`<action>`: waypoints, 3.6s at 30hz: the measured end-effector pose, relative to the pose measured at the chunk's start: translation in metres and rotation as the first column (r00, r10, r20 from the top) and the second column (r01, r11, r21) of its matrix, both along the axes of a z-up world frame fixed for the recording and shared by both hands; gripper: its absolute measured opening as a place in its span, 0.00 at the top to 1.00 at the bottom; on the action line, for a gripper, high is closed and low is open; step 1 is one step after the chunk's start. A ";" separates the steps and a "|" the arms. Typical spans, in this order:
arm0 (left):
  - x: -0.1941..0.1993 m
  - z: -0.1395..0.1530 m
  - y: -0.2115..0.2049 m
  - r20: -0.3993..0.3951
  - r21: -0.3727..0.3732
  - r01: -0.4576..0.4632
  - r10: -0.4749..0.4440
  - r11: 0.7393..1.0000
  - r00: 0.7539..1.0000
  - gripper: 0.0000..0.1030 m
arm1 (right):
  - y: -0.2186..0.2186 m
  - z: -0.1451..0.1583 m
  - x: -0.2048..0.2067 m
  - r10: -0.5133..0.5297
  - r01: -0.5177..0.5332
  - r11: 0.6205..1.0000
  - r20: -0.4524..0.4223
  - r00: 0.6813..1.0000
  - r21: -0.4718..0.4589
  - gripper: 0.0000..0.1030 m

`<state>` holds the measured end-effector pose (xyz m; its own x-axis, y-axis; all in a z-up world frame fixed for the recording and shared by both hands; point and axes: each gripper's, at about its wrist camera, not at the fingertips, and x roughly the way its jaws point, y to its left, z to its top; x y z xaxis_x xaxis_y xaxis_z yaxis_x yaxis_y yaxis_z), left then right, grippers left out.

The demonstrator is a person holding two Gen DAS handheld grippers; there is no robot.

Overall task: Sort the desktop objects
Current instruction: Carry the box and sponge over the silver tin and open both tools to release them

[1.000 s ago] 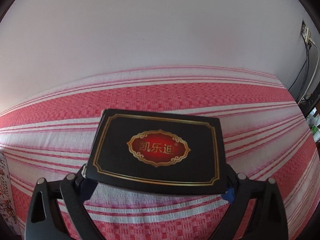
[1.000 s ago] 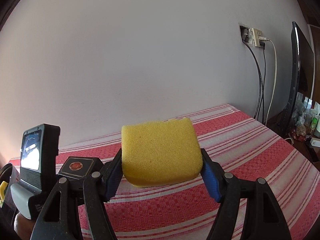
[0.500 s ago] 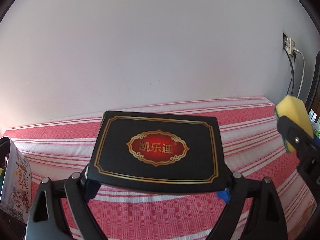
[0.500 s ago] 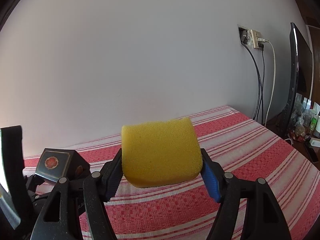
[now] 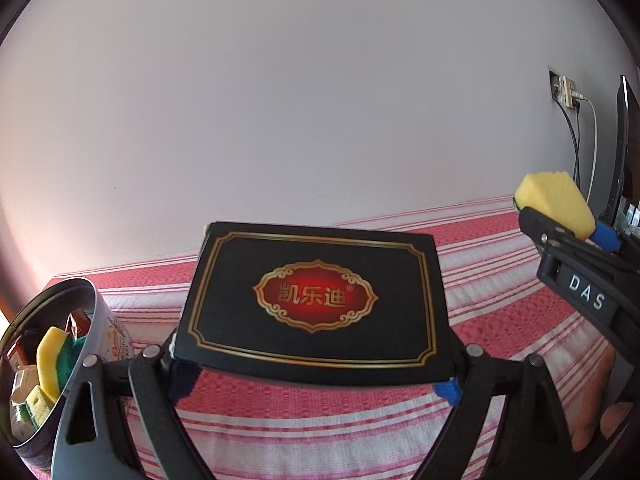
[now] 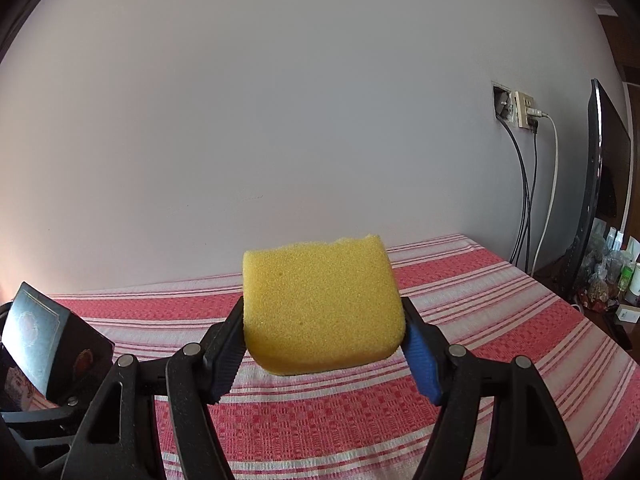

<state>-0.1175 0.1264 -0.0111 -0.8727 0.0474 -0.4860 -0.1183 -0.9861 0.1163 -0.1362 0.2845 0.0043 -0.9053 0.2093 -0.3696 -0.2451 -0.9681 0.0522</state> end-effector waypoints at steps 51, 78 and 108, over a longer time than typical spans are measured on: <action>0.049 0.001 -0.061 0.034 0.125 0.077 -0.082 0.989 0.996 0.11 | -0.053 0.004 0.056 0.002 0.004 0.998 -0.096 0.995 0.068 0.29; 0.088 0.005 -0.116 -0.006 0.108 0.003 -0.002 0.994 1.000 0.11 | -0.069 0.002 0.064 0.109 -0.101 0.992 -0.109 0.988 0.074 0.30; 0.117 0.042 -0.319 -0.043 0.212 -0.422 0.440 0.881 0.897 0.11 | -0.276 0.031 0.036 0.547 -0.551 0.832 -0.083 0.833 -0.055 0.29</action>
<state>-0.0005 -0.1927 0.0310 -0.8663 -0.2587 -0.4272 0.3256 -0.9412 -0.0902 -0.1005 0.0088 0.0348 -0.8842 -0.3544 -0.3041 0.3317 -0.9350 0.1254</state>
